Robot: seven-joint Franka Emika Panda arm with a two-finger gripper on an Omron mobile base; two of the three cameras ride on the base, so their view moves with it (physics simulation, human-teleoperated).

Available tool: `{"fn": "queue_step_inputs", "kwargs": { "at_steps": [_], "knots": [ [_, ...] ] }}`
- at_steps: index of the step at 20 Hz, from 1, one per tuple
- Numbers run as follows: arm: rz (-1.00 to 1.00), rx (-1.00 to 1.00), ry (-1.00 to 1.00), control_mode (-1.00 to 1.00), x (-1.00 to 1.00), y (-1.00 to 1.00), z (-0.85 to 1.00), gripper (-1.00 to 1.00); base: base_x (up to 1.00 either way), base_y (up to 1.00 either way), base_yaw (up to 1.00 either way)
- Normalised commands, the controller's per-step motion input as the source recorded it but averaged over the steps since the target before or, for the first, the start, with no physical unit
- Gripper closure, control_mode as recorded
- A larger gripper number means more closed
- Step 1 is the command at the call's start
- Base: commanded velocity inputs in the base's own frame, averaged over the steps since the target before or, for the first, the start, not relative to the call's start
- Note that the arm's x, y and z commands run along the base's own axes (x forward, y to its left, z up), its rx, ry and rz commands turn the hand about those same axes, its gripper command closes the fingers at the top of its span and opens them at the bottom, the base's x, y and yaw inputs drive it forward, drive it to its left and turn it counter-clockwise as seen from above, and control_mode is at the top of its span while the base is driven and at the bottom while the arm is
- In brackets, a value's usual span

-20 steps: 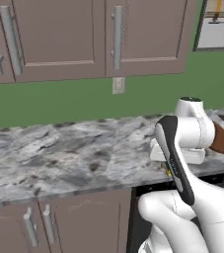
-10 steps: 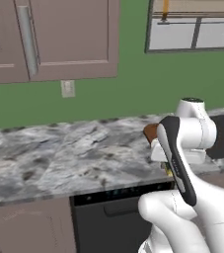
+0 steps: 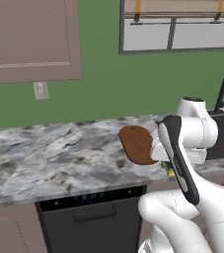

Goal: Pick up the sponge from the counter and clean the cutting board by briefly scrubbing or pressing down on the cutting board. Once finished, release the sponge.

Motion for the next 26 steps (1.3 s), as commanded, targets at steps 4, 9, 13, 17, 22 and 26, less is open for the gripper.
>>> {"fn": "queue_step_inputs", "kwargs": {
  "at_steps": [4, 9, 13, 17, 22, 26],
  "knots": [
    [0.00, 0.00, 0.00, 1.00, 0.00, 0.00, 0.00, 1.00, 0.45, 0.10, 0.00],
    [0.00, 0.00, 0.00, 1.00, 0.00, 0.00, 0.00, 1.00, 0.37, 0.18, -0.07],
    [0.00, 0.00, 0.00, 1.00, 0.00, 0.00, 0.00, 1.00, 0.26, 0.14, -0.14],
    [0.00, 0.00, 0.00, 1.00, 0.00, 0.00, 0.00, 1.00, 0.35, 0.02, -0.08],
    [0.00, 0.00, 0.00, 1.00, 0.00, 0.00, 0.00, 1.00, 0.35, -0.02, 0.00],
    [0.00, 0.00, 0.00, 1.00, 0.00, 0.00, 0.00, 1.00, 0.41, -0.12, 0.01]
  ]
}}
